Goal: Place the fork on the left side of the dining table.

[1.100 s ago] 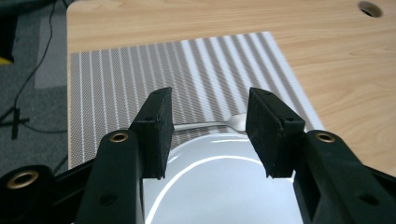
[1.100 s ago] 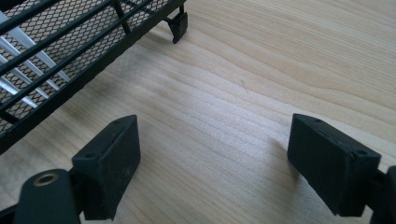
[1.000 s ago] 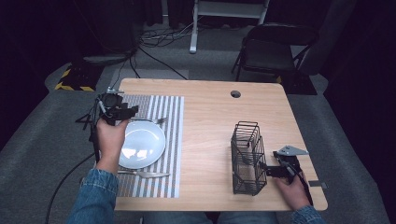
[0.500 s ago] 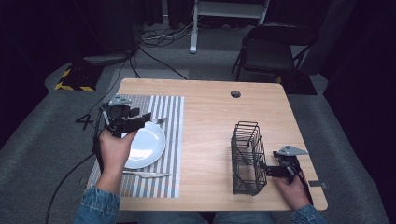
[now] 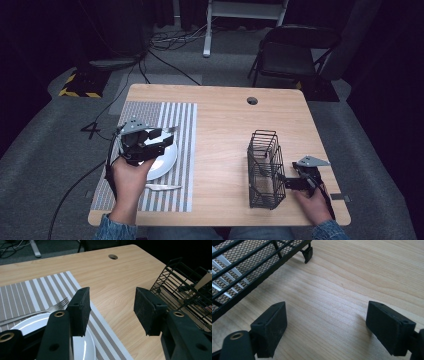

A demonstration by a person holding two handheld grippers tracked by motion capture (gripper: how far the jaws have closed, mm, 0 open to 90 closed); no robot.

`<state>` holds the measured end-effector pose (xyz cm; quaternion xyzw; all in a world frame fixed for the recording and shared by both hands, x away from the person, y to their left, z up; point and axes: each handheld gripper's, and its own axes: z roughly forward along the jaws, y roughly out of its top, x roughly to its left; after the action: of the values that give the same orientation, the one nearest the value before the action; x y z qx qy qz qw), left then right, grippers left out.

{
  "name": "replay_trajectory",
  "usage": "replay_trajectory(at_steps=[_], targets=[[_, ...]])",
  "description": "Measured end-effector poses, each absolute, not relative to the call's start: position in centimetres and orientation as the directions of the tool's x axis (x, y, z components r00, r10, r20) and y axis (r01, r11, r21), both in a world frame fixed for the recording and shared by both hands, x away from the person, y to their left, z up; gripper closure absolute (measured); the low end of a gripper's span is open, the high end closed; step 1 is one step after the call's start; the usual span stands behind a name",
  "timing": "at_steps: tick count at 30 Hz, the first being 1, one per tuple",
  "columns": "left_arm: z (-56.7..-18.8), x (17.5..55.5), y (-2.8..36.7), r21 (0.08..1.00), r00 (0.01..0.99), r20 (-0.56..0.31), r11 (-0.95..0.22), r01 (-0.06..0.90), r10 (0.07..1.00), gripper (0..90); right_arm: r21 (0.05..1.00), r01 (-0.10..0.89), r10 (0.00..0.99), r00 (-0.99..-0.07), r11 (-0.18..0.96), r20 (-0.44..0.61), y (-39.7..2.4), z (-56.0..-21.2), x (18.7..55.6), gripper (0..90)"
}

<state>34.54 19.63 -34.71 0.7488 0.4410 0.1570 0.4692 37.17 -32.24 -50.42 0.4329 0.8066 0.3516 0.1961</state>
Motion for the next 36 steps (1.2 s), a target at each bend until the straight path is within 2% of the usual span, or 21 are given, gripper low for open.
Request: replay_trajectory(at_steps=[8,16,27,36], targets=[[-35.9,33.3,18.5,0.849,0.572,-0.186,-0.162,0.503,0.799,45.0,0.737,0.559,0.835,-0.550,0.379,-0.012,-32.2,-50.4,37.2,17.3],[-37.4,32.9,16.5,0.843,0.600,-0.163,-0.206,0.498,0.783,44.3,0.737,0.557,0.833,-0.553,0.382,-0.014,-32.2,-50.4,37.2,17.3],[-40.2,33.2,13.6,0.811,0.653,-0.201,-0.250,0.529,0.730,43.8,0.738,0.556,0.832,-0.555,0.383,-0.013,-32.2,-50.4,37.2,17.4],[-42.0,33.0,12.1,0.787,0.658,-0.234,-0.259,0.561,0.715,43.3,0.738,0.556,0.831,-0.555,0.384,-0.014,-32.3,-50.4,37.2,17.5]])
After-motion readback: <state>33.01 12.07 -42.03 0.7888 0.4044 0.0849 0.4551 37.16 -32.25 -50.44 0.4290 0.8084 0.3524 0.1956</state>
